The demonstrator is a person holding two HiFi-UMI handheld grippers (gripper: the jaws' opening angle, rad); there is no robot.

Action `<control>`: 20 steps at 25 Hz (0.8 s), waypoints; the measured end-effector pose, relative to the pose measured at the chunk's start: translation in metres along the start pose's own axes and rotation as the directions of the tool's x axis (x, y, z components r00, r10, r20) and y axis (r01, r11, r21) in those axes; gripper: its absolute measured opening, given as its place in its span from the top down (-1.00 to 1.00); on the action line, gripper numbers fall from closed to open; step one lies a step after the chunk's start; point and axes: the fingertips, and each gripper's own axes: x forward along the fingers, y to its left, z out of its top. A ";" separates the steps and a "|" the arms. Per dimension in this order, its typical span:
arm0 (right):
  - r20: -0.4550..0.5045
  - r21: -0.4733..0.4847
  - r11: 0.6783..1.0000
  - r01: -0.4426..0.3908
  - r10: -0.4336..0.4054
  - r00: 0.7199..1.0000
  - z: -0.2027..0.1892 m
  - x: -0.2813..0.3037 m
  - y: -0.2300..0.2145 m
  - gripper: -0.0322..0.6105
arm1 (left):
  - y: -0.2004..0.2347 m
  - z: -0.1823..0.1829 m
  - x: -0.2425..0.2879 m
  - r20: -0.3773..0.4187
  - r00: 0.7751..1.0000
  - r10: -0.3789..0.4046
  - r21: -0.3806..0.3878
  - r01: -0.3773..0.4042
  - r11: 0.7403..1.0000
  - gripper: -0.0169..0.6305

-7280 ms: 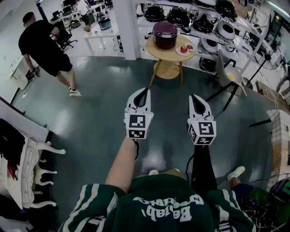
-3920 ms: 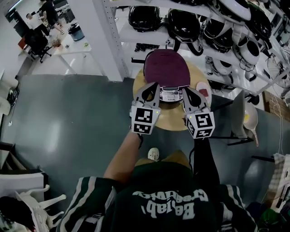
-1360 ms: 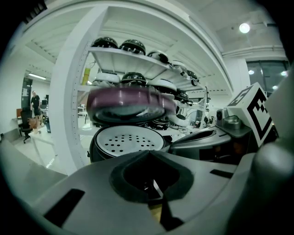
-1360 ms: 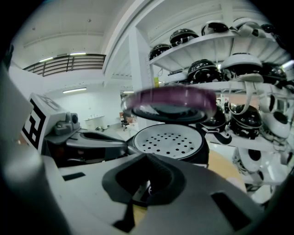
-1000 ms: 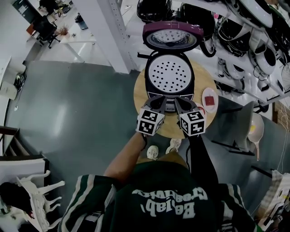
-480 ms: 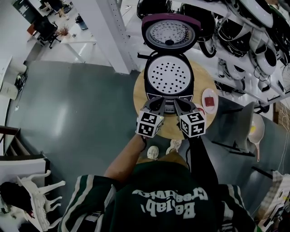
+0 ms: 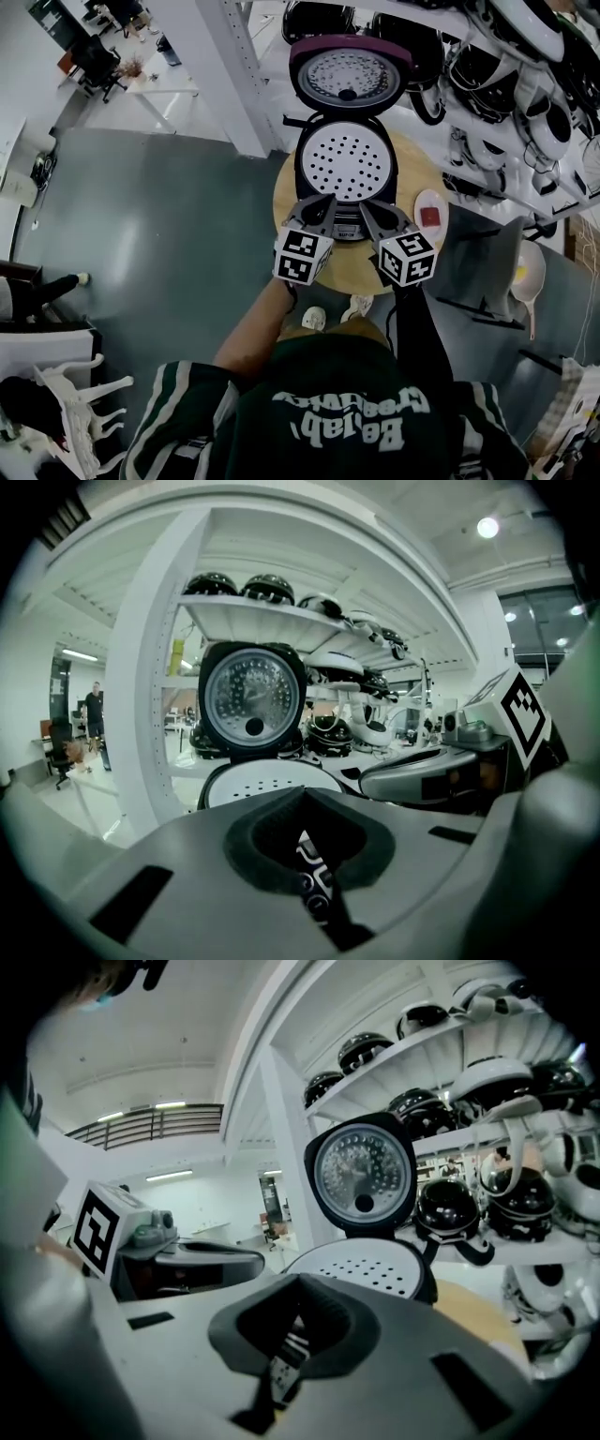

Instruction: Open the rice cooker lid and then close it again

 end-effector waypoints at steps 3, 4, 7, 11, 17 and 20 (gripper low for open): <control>0.047 -0.011 1.000 0.009 -0.008 0.999 0.025 0.000 -0.010 0.89 | 0.009 0.030 0.001 0.058 0.998 0.017 0.009 -0.017 1.000 0.95; 0.063 -0.020 1.000 0.017 -0.016 0.998 0.034 -0.001 -0.014 0.89 | 0.013 0.039 0.002 0.071 0.997 0.023 0.015 -0.024 1.000 0.95; 0.116 -0.042 0.998 0.037 -0.032 0.993 0.066 0.002 -0.028 0.89 | 0.029 0.062 0.009 0.096 0.994 0.049 0.031 -0.052 0.998 0.95; 0.184 -0.091 0.994 0.068 -0.050 0.982 0.116 0.006 -0.050 0.89 | 0.047 0.103 0.018 0.147 0.987 0.070 0.043 -0.077 0.996 0.95; 0.282 -0.151 0.979 0.135 -0.088 0.955 0.191 0.008 -0.087 0.88 | 0.064 0.168 0.033 0.227 0.970 0.085 0.115 -0.113 0.987 0.95; 0.314 -0.194 0.971 0.139 -0.072 0.947 0.225 0.014 -0.096 0.88 | 0.079 0.204 0.039 0.274 0.956 0.103 0.130 -0.143 0.981 0.95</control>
